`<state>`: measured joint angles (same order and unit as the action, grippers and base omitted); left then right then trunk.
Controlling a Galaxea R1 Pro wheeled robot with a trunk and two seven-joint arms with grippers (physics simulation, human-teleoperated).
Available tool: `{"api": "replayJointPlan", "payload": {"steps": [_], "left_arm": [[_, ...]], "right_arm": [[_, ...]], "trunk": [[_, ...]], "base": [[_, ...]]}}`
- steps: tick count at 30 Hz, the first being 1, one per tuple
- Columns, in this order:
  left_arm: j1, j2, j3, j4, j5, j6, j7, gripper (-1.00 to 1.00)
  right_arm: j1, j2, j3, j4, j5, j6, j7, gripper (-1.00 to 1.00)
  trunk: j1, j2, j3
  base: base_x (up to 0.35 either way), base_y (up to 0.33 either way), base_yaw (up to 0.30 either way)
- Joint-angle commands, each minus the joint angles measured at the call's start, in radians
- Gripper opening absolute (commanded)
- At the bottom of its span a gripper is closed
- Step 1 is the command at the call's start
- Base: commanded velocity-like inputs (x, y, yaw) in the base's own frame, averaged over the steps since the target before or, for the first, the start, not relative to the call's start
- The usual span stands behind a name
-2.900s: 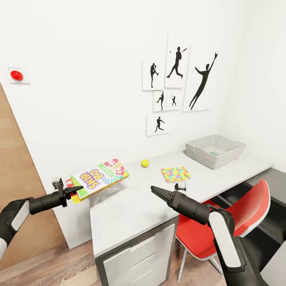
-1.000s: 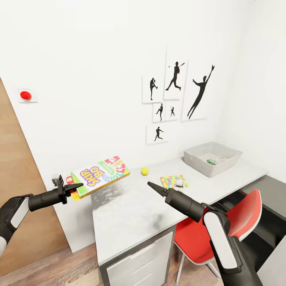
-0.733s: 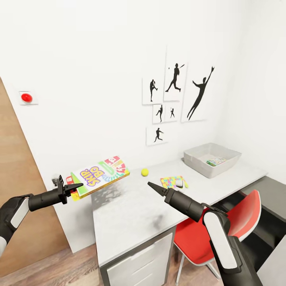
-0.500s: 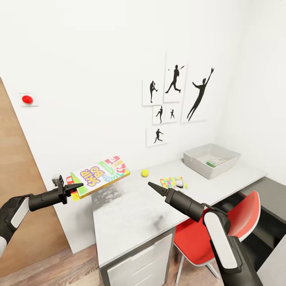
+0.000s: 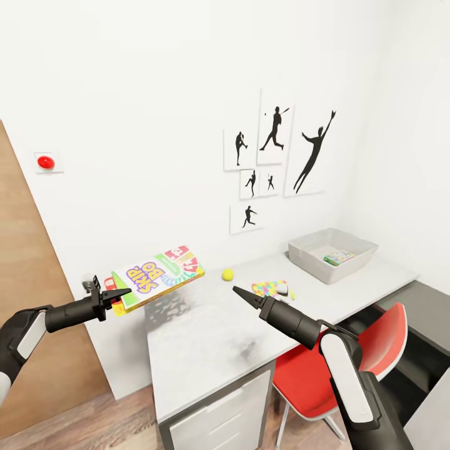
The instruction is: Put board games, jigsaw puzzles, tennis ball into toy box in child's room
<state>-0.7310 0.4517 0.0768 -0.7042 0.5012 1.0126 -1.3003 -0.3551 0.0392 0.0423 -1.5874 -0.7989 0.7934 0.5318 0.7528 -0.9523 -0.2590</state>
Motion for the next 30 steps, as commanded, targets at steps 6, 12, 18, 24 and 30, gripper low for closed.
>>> {"api": "replayJointPlan", "payload": {"steps": [6, 12, 18, 24, 30], "left_arm": [[-0.001, 0.000, 0.000, 0.000, 0.002, 0.008, -0.001, -1.00], [-0.001, 0.000, 0.000, 0.000, 0.001, 0.008, -0.001, -1.00], [-0.001, 0.000, 0.000, 0.000, 0.001, 0.008, 0.000, -1.00], [-0.001, 0.000, 0.000, 0.000, 0.000, 0.008, 0.000, -1.00], [-0.001, 0.000, 0.000, 0.000, 0.000, 0.008, 0.000, -1.00]], "right_arm": [[-0.001, 0.001, -0.001, 0.000, -0.002, 0.006, 0.000, 1.00], [-0.001, 0.001, -0.002, 0.000, -0.003, 0.006, 0.001, 1.00], [-0.001, 0.001, -0.002, 0.000, -0.003, 0.006, 0.002, 1.00], [-0.001, 0.001, -0.002, 0.001, -0.003, 0.006, 0.001, 1.00], [-0.001, 0.000, -0.002, 0.002, -0.003, 0.006, 0.002, 1.00]], "trunk": [[-0.023, 0.041, 0.018], [-0.046, 0.083, 0.036], [-0.069, 0.125, 0.055], [-0.092, 0.167, 0.074], [-0.115, 0.209, 0.093]], "base": [[0.000, 0.000, -0.015], [0.000, 0.000, -0.187], [0.000, 0.000, -0.248], [0.000, 0.000, -0.255], [0.000, 0.000, -0.255]]}}
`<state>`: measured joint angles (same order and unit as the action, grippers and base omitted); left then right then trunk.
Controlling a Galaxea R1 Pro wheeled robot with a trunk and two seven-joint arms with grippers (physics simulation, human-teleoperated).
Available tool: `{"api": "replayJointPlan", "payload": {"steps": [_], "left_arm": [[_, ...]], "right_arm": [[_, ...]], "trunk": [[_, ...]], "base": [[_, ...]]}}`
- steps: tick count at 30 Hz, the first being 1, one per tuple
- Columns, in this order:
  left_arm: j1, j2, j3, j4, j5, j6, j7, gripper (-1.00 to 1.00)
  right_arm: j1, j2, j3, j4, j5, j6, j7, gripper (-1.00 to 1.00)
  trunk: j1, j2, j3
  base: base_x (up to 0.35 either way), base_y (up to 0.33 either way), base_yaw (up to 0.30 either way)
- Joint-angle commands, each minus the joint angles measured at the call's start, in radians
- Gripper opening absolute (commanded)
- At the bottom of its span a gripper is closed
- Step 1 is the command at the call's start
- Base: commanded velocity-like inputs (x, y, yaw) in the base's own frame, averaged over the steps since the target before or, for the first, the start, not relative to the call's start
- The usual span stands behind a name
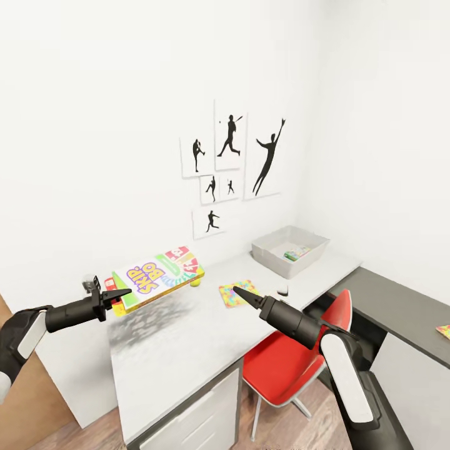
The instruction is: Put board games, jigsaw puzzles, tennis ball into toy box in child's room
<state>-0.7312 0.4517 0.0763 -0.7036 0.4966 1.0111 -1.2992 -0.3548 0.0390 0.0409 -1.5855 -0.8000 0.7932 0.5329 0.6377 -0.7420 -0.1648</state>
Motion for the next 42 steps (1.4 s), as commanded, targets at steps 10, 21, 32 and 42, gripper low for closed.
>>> {"api": "replayJointPlan", "payload": {"steps": [10, 21, 32, 42], "left_arm": [[0.000, 0.000, 0.000, 0.000, 0.005, 0.009, -0.002, -1.00], [0.000, 0.000, 0.000, 0.000, 0.005, 0.009, -0.002, -1.00], [0.000, 0.000, 0.001, 0.000, 0.005, 0.009, -0.002, -1.00], [0.000, 0.000, 0.000, 0.000, 0.005, 0.009, -0.002, -1.00]], "right_arm": [[-0.001, 0.001, -0.001, 0.001, -0.001, 0.005, 0.001, 1.00], [-0.001, 0.000, 0.000, 0.002, -0.002, -0.024, 0.001, 1.00], [-0.001, 0.001, 0.000, 0.002, -0.002, -0.028, 0.001, 1.00], [-0.001, 0.001, 0.000, 0.003, -0.002, -0.028, 0.001, 1.00]], "trunk": [[-0.038, 0.069, 0.030], [-0.080, 0.146, 0.069], [-0.123, 0.223, 0.109], [-0.161, 0.293, 0.146]], "base": [[0.000, 0.000, -0.256], [0.000, 0.000, -0.256], [0.000, 0.000, -0.256], [0.000, 0.000, -0.256]]}}
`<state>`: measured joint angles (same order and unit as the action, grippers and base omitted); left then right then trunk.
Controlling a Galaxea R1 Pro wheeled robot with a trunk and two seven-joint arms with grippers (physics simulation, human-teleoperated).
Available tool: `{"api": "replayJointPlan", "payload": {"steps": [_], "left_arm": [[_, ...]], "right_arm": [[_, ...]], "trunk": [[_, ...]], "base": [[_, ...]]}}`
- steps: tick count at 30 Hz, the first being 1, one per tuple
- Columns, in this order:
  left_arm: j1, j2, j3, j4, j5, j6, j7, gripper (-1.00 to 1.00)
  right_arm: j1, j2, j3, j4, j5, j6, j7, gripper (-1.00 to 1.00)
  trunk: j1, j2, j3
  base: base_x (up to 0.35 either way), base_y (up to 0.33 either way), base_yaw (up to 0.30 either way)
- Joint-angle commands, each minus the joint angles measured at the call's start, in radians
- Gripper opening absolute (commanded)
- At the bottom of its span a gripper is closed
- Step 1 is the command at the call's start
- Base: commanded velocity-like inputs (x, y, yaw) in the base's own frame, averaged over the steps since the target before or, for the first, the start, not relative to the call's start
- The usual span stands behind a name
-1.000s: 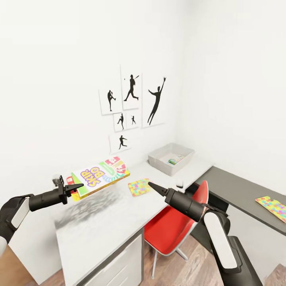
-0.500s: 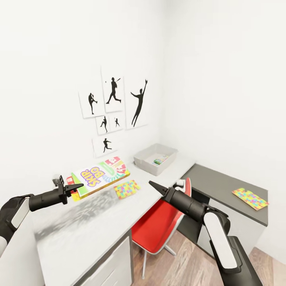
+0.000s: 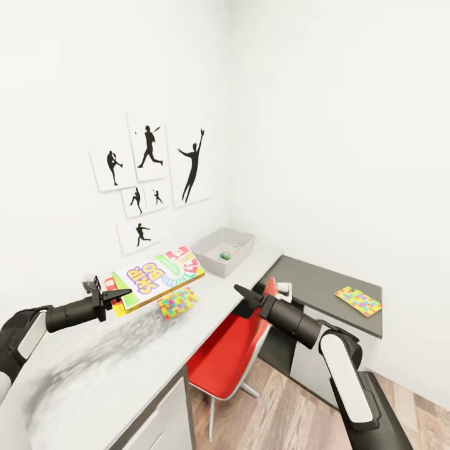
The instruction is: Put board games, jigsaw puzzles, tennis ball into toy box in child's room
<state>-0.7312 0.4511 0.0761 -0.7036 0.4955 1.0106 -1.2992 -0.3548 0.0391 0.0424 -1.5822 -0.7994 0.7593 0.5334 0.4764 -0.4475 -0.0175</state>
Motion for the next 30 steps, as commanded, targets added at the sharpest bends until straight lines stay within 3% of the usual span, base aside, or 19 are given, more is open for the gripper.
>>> {"api": "replayJointPlan", "payload": {"steps": [1, 7, 30], "left_arm": [[0.000, 0.001, 0.001, 0.000, 0.006, 0.010, -0.002, -1.00], [0.000, 0.001, 0.001, 0.000, 0.006, 0.010, -0.002, -1.00], [0.000, -0.001, 0.001, 0.000, 0.006, 0.008, 0.000, -1.00]], "right_arm": [[-0.001, 0.001, -0.001, 0.000, -0.003, 0.006, 0.000, 1.00], [-0.001, 0.001, -0.001, 0.001, -0.003, 0.006, 0.000, 1.00], [-0.001, 0.000, -0.002, 0.001, -0.003, 0.005, -0.001, 1.00]], "trunk": [[-0.003, 0.005, 0.002], [-0.026, 0.047, 0.024], [-0.026, 0.047, 0.036]], "base": [[0.000, 0.000, -0.256], [0.000, 0.000, -0.255], [0.000, 0.000, -0.212]]}}
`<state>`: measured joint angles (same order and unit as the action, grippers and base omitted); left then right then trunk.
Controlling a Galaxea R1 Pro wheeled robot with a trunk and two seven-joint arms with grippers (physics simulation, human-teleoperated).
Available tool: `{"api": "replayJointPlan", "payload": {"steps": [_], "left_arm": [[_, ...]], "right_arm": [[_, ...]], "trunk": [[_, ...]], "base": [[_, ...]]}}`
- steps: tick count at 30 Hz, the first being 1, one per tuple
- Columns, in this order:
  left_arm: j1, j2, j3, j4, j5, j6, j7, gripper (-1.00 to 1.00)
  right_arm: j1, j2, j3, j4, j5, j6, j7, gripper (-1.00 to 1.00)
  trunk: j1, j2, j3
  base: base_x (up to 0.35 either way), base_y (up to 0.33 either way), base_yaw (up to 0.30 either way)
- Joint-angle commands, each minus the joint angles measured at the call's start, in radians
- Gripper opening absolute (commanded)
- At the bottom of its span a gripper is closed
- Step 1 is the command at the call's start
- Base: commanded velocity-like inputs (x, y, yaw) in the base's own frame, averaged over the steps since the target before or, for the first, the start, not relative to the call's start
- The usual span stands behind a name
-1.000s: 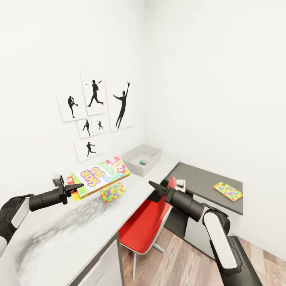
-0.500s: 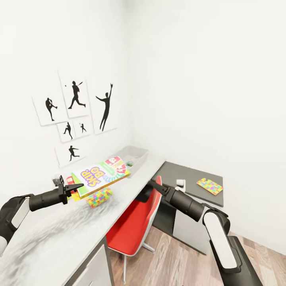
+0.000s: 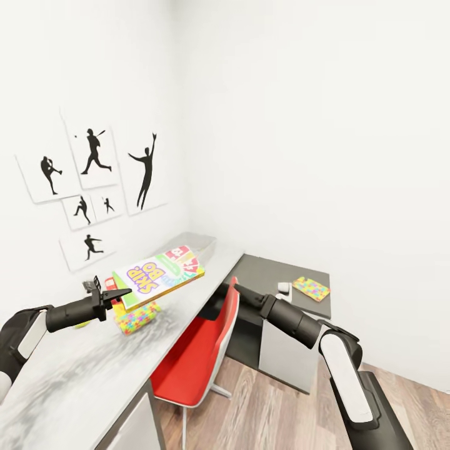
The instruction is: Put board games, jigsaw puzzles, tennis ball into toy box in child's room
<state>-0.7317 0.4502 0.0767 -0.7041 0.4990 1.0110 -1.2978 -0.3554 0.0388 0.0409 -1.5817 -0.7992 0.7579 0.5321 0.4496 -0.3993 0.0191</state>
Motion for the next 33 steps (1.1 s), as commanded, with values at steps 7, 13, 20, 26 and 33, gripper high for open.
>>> {"api": "replayJointPlan", "payload": {"steps": [7, 13, 20, 26, 33], "left_arm": [[0.000, 0.001, -0.001, 0.000, 0.003, 0.004, -0.002, -1.00], [0.000, 0.000, -0.002, 0.000, 0.002, -0.002, -0.001, -1.00], [0.000, -0.001, -0.004, 0.000, 0.002, -0.003, 0.000, -1.00], [0.000, -0.001, -0.004, 0.000, 0.002, -0.003, 0.001, -1.00], [0.000, -0.001, -0.004, 0.000, 0.002, -0.003, 0.000, -1.00]], "right_arm": [[-0.001, 0.001, -0.001, 0.001, -0.003, 0.006, 0.000, 1.00], [-0.001, 0.000, -0.002, 0.002, -0.003, 0.006, 0.001, 1.00], [-0.001, 0.001, -0.002, 0.001, -0.002, 0.004, -0.005, 1.00], [-0.001, 0.000, -0.002, 0.001, -0.002, 0.004, -0.008, 1.00], [-0.001, 0.001, -0.001, 0.001, -0.002, 0.004, -0.009, 1.00]], "trunk": [[0.000, -0.001, 0.003], [0.000, -0.001, 0.004], [0.000, -0.001, 0.005], [0.000, -0.001, 0.005], [0.000, -0.001, 0.005]], "base": [[0.000, 0.000, -0.184], [0.002, -0.115, -0.094], [0.066, -0.310, -0.009], [0.148, -0.313, -0.001], [0.235, -0.239, 0.000]]}}
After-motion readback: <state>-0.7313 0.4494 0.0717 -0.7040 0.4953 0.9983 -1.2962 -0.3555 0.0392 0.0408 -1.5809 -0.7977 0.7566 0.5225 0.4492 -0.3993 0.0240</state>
